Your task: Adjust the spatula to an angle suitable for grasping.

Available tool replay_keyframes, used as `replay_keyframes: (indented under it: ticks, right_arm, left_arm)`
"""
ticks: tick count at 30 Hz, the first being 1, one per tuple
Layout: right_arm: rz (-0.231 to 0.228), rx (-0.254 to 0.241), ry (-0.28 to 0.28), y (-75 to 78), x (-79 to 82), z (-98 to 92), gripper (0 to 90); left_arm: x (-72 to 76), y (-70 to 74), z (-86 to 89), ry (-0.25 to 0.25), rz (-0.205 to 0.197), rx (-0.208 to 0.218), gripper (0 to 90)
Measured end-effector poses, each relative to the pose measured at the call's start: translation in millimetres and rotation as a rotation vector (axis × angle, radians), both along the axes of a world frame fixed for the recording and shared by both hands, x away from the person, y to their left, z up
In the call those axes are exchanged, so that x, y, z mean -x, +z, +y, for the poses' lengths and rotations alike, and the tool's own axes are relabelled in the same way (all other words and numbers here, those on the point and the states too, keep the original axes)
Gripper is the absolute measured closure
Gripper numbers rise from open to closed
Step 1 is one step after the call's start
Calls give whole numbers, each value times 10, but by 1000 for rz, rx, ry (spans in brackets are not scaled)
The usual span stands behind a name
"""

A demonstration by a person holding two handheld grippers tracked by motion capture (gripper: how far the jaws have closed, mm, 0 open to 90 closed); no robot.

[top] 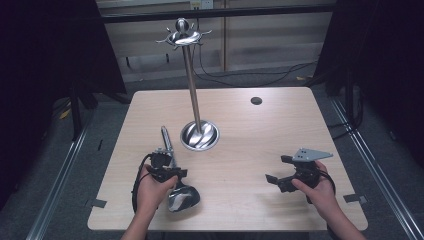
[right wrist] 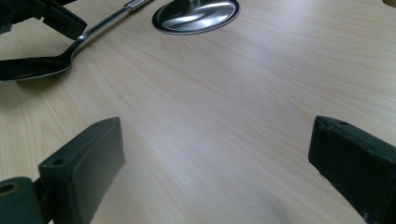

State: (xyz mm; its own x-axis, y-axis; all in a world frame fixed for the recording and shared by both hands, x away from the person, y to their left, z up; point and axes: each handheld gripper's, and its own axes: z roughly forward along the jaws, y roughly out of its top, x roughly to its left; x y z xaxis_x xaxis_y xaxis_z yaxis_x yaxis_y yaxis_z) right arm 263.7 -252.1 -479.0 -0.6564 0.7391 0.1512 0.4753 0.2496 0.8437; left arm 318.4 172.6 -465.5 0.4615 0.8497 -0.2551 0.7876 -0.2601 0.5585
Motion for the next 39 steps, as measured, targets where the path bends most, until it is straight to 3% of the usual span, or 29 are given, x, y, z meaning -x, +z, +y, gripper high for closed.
replay_keyframes:
  ticks: [3, 6, 13, 14, 17, 21, 30, 34, 39]
  right_arm:
    - [-1, -1, 0, 6, 8, -1, 34]
    - [-2, 0, 1, 9, 14, -1, 33]
    - [-5, -5, -3, 23, 17, -15, 34]
    - [-5, -4, -2, 24, 16, -14, 34]
    - [-6, -6, 0, 30, 18, -9, 34]
    - [-8, -5, -4, 31, 18, -20, 34]
    - [-4, 1, -5, 18, 11, -35, 34]
    - [-1, 1, -6, 17, 14, -39, 34]
    - [-3, -2, -11, 26, 16, -55, 34]
  left_arm:
    - [-51, 18, -7, 51, 1, -49, 636]
    - [-97, 44, -7, 72, -9, -95, 610]
    - [-217, 38, 25, 150, 41, -158, 557]
    - [-232, 14, 19, 171, 43, -165, 540]
    - [-270, -49, 3, 178, 94, -134, 521]
    - [-308, -107, -59, 188, 102, -166, 511]
    - [-413, -62, -210, 265, 163, -289, 632]
    - [-457, -57, -216, 320, 183, -299, 691]
    - [-501, -53, -146, 316, 190, -294, 750]
